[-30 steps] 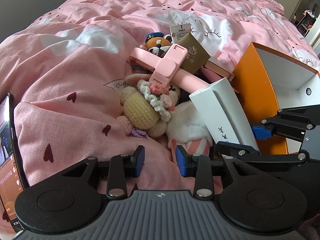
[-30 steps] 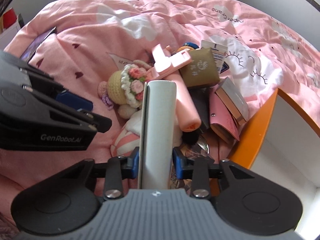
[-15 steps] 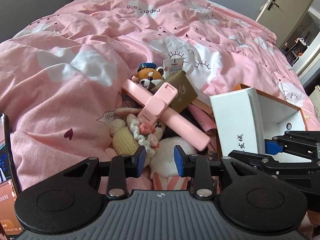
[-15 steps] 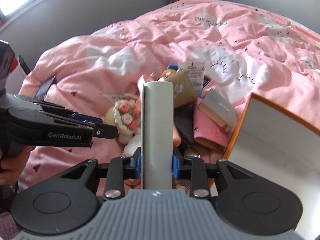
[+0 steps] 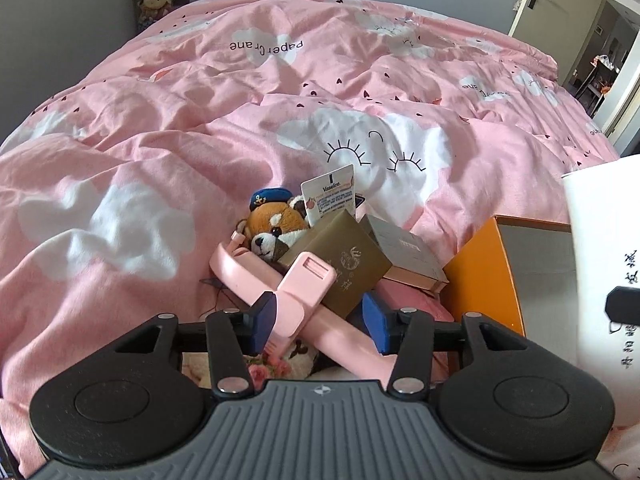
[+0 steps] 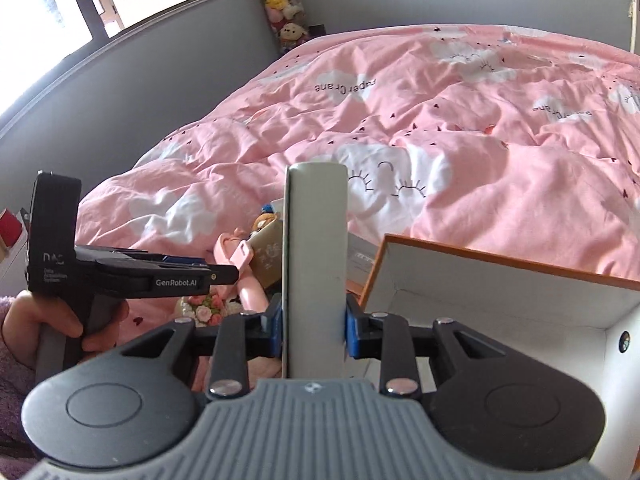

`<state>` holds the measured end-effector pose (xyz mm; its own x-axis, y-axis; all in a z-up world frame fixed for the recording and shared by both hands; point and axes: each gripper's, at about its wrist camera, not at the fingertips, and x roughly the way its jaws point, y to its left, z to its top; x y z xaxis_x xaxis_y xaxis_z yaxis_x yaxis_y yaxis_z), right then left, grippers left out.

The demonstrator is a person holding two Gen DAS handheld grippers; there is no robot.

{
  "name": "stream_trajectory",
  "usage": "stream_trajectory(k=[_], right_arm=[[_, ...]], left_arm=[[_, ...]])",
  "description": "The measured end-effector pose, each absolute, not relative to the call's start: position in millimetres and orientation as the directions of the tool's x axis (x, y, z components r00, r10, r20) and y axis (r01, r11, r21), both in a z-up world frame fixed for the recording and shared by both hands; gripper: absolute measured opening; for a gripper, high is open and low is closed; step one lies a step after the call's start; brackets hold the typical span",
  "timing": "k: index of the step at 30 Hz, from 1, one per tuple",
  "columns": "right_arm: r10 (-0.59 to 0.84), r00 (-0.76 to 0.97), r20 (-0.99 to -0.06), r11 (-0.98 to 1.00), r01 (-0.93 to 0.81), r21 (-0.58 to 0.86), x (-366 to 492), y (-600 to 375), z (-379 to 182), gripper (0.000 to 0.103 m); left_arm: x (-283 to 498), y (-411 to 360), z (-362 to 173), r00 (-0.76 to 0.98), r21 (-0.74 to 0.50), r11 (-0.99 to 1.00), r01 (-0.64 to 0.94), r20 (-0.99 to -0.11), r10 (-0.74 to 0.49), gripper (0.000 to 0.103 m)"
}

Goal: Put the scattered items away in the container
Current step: 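Carry the white box into the orange box with right gripper while left gripper grasps pink selfie stick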

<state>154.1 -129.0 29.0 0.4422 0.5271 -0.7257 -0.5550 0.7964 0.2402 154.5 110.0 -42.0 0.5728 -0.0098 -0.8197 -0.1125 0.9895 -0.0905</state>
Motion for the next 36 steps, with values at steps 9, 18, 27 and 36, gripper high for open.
stream_trajectory(k=[9, 18, 27, 36], right_arm=[[0.440, 0.416, -0.796, 0.854, -0.467, 0.229, 185.2, -162.8, -12.7, 0.032], [0.426, 0.360, -0.830, 0.867, -0.424, 0.260, 200.8, -167.3, -43.9, 0.032], [0.447, 0.312, -0.838, 0.862, -0.401, 0.310, 209.4, -172.2, -61.7, 0.032], [0.483, 0.268, -0.834, 0.849, -0.376, 0.371, 211.8, -171.6, -73.0, 0.032]], left_arm=[[173.6, 94.9, -60.2, 0.571, 0.077, 0.996, -0.055, -0.816, 0.095, 0.056], [165.8, 93.8, -64.9, 0.607, 0.129, 0.991, 0.027, -0.790, 0.086, 0.037], [155.0, 95.4, -55.4, 0.656, 0.165, 0.986, 0.018, -0.747, 0.113, 0.028], [139.1, 102.0, -41.3, 0.668, 0.173, 0.984, -0.050, -0.726, 0.161, 0.013]])
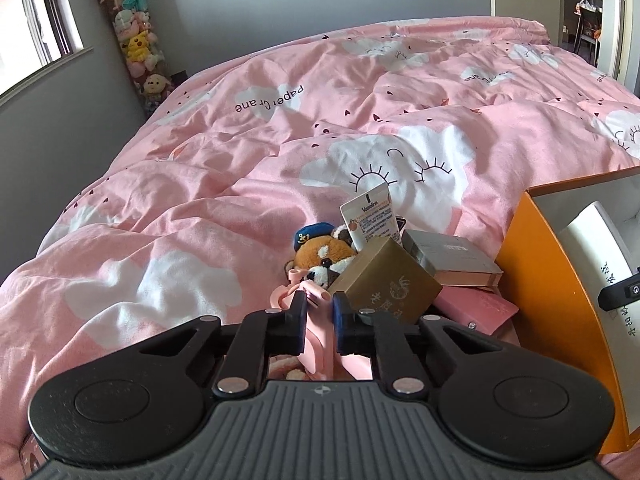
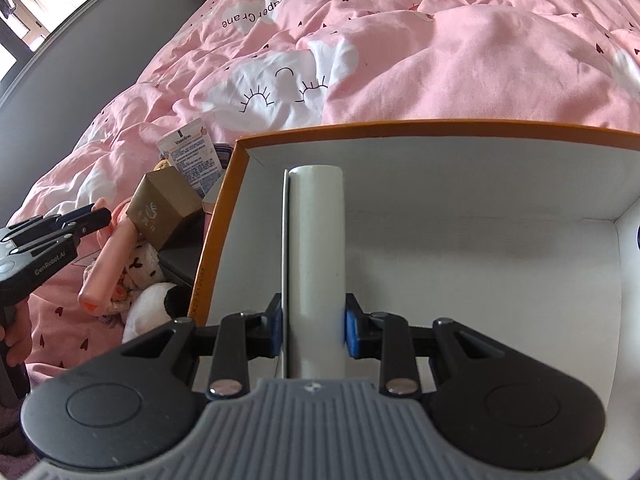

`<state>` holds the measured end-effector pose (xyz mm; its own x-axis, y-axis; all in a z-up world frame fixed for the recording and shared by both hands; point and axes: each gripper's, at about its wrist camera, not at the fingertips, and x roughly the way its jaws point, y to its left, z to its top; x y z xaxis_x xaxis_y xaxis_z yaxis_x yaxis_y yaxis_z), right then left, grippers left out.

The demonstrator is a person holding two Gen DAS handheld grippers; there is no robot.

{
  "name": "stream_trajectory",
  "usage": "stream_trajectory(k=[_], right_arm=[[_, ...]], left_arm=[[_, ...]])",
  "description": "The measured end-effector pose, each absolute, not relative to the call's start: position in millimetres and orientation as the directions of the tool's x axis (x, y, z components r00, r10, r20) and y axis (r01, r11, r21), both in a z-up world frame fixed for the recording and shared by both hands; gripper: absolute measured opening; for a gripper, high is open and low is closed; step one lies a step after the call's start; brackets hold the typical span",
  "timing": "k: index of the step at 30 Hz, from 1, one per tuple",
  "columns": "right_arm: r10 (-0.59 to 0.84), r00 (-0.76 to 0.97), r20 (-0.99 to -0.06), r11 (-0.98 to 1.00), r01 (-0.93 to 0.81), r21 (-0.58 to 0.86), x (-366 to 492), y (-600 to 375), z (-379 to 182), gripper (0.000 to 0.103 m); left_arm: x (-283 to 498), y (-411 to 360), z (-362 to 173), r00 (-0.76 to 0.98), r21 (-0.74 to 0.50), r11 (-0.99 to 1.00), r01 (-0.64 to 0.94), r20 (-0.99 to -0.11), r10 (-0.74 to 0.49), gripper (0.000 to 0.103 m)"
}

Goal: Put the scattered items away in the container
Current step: 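Carry the white box into the orange box with right gripper while left gripper grasps pink selfie stick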

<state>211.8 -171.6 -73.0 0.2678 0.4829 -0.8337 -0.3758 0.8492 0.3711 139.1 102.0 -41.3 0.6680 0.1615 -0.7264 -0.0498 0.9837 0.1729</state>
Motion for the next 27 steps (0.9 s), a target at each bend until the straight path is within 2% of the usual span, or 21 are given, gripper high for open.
stream_trajectory(k=[8, 13, 19, 27], right_arm=[[0.519, 0.255, -0.816, 0.832, -0.367, 0.416, 209.9, -170.9, -71.7, 0.032], [0.547, 0.209, -0.811, 0.824, -0.305, 0.477, 214.4, -173.9, -83.6, 0.032], [0.601, 0.128, -0.789, 0.793, -0.219, 0.569, 216.3, -172.3, -106.0, 0.032], [0.595, 0.077, -0.800, 0.797, -0.188, 0.574, 215.2, -166.4, -127.4, 0.032]], left_arm=[[122.0, 101.8, -28.9, 0.704, 0.123, 0.990, -0.070, -0.697, 0.137, 0.011], [109.0, 97.3, -15.3, 0.757, 0.079, 0.995, -0.053, -0.647, 0.092, 0.009], [106.2, 88.4, -13.4, 0.762, 0.078, 0.996, -0.045, -0.642, 0.085, 0.008], [96.3, 90.7, -2.6, 0.785, 0.054, 0.996, -0.077, -0.612, 0.094, 0.008]])
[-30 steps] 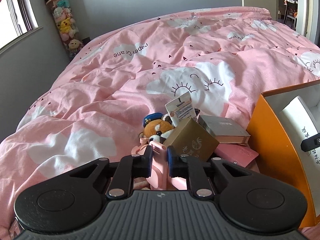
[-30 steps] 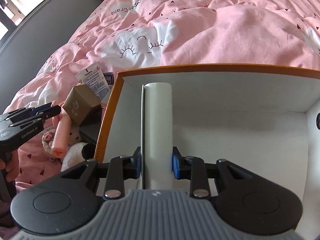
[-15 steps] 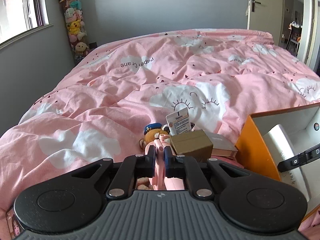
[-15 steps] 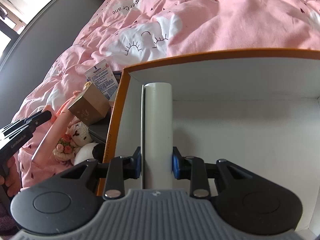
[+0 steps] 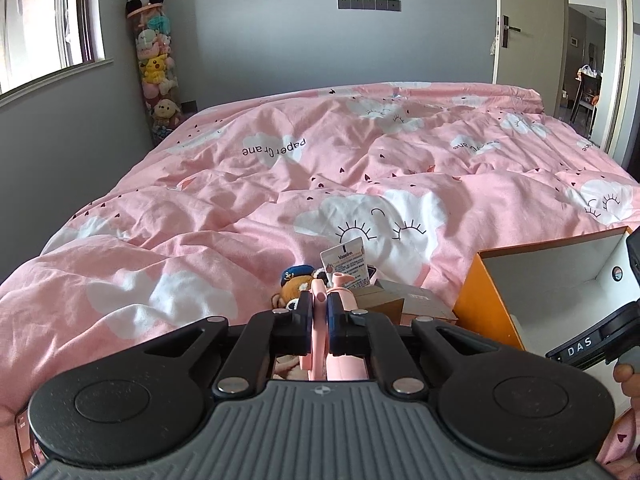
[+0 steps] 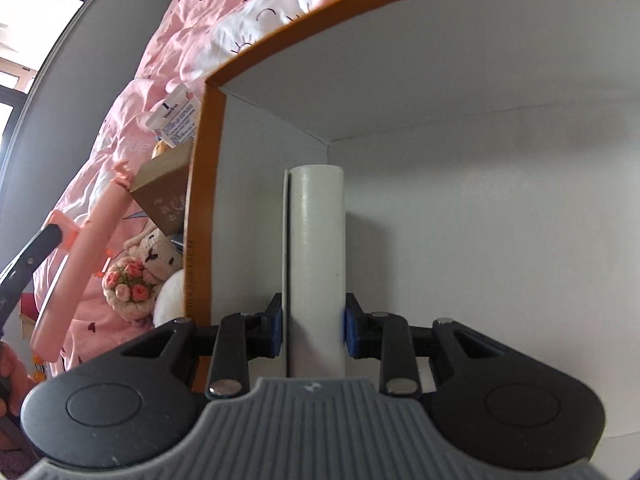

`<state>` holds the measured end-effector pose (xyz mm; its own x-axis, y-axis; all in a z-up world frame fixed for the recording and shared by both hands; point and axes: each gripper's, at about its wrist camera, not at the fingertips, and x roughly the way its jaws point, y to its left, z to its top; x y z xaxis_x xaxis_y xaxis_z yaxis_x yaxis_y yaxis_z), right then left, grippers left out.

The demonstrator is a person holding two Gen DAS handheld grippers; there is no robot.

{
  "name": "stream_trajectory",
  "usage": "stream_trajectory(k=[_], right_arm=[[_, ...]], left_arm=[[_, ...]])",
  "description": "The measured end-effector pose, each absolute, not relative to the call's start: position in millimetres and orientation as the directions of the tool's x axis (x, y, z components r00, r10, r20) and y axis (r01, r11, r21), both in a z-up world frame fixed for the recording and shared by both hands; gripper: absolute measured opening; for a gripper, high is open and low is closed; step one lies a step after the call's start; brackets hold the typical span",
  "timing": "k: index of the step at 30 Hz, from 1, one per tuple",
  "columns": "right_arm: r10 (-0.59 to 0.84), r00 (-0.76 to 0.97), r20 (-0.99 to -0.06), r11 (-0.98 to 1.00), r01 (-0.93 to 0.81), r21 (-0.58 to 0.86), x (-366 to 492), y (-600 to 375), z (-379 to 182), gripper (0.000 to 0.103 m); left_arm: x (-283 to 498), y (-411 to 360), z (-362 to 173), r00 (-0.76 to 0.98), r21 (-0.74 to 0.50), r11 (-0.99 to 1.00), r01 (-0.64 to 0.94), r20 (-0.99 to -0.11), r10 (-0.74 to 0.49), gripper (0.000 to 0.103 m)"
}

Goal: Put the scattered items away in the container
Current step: 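Carry the white box into the orange box with right gripper while left gripper grasps pink selfie stick, then open the right gripper on the white box while the left gripper lifts the selfie stick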

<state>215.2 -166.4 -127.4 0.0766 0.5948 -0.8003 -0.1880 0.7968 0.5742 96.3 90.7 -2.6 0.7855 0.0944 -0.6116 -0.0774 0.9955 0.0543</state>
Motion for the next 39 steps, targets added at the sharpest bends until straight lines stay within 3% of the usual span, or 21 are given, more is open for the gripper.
stream_trajectory(k=[8, 12, 21, 25, 32, 39], right_arm=[[0.553, 0.068, -0.830, 0.824, -0.193, 0.533, 213.1, -164.4, -131.9, 0.034], [0.478, 0.104, -0.872, 0.864, -0.237, 0.445, 209.5, -165.9, -125.2, 0.045], [0.415, 0.128, -0.901, 0.890, -0.260, 0.374, 205.2, -175.8, -122.8, 0.048], [0.394, 0.132, -0.910, 0.900, -0.256, 0.353, 208.0, -168.7, -123.6, 0.047], [0.445, 0.101, -0.890, 0.878, -0.243, 0.412, 208.0, -166.4, -130.7, 0.031], [0.459, 0.128, -0.879, 0.871, -0.261, 0.416, 205.9, -168.2, -124.7, 0.029]], left_arm=[[90.9, 79.6, 4.0, 0.802, 0.017, 0.999, -0.031, -0.597, 0.035, 0.007], [88.8, 74.7, 7.1, 0.811, 0.006, 1.000, -0.015, -0.585, 0.016, 0.007], [86.8, 59.4, 16.4, 0.832, -0.026, 0.999, 0.040, -0.552, -0.048, 0.007], [87.1, 52.3, 18.7, 0.834, -0.042, 0.997, 0.063, -0.547, -0.076, 0.007], [86.9, 34.6, 21.4, 0.839, -0.066, 0.991, 0.116, -0.528, -0.133, 0.007], [88.6, 12.4, 18.7, 0.838, -0.067, 0.984, 0.164, -0.518, -0.175, 0.007]])
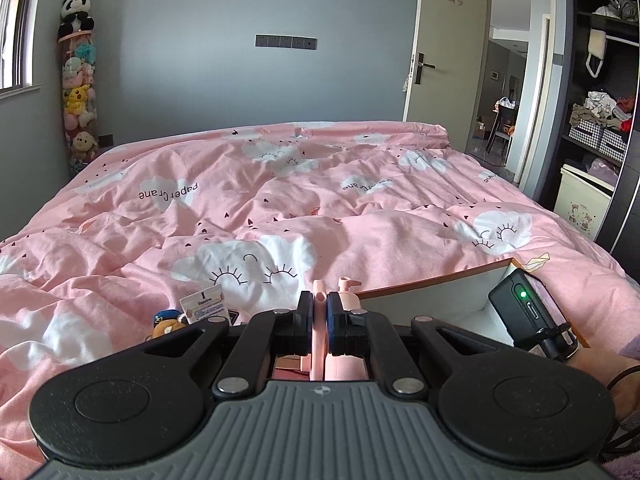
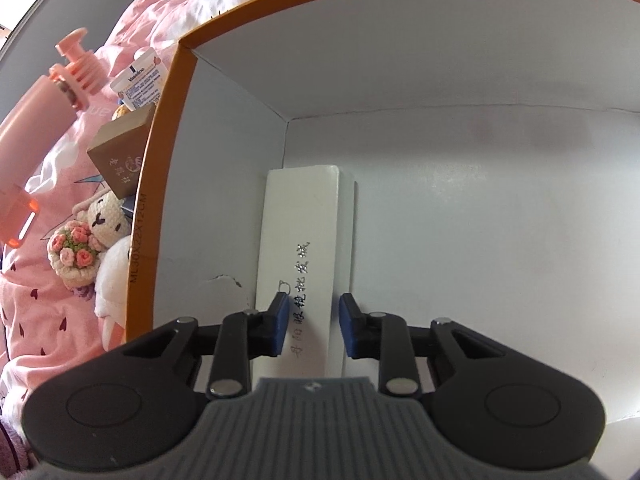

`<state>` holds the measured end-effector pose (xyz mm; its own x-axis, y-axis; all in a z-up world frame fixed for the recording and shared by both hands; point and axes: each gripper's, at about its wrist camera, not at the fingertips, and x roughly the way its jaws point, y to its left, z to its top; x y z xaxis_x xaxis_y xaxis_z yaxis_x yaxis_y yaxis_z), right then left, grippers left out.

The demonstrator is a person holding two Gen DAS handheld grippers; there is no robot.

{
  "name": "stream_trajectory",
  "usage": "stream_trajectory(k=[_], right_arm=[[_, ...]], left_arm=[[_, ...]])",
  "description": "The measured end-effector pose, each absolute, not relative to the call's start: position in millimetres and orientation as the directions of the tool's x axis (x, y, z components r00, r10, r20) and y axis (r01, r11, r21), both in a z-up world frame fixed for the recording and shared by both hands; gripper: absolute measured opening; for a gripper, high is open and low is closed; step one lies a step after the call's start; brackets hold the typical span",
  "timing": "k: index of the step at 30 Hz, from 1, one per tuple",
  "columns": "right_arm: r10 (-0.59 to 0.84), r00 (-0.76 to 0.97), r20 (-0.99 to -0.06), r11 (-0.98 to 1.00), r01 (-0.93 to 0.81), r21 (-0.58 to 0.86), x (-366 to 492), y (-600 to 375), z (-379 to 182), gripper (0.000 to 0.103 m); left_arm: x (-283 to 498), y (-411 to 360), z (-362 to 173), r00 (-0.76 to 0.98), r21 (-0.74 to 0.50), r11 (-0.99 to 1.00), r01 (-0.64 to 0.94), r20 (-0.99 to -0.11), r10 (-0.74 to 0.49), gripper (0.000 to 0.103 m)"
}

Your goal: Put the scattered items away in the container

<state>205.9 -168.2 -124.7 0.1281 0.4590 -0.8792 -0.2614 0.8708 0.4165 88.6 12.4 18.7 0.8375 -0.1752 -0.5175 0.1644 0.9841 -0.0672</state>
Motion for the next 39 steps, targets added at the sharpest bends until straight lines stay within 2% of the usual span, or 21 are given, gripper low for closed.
stream_trajectory(k=[8, 15, 26, 39], right_arm=[[0.437, 0.292, -0.851, 0.889, -0.287, 0.358, 193.2, -198.6, -84.1, 0.030], [0.422, 0.356, -0.834, 0.902, -0.261, 0.344, 185.4, -220.3, -69.4, 0.030], [0.427, 0.374, -0.823, 0.903, -0.220, 0.368, 197.5, -228.5, -74.9, 0.029], [0.502, 0.329, -0.800, 0.864, -0.226, 0.449, 212.0, -223.8, -87.4, 0.029]], left_arm=[[92.5, -30.9, 8.9, 0.842, 0.014, 0.972, 0.235, -0.502, -0.196, 0.007], [99.2, -62.7, -9.2, 0.830, 0.117, 0.952, 0.283, -0.527, -0.182, 0.007], [100.1, -93.5, -44.0, 0.820, 0.283, 0.901, 0.328, -0.560, -0.123, 0.007], [111.4, -107.5, -78.1, 0.769, 0.374, 0.849, 0.374, -0.636, -0.059, 0.007]])
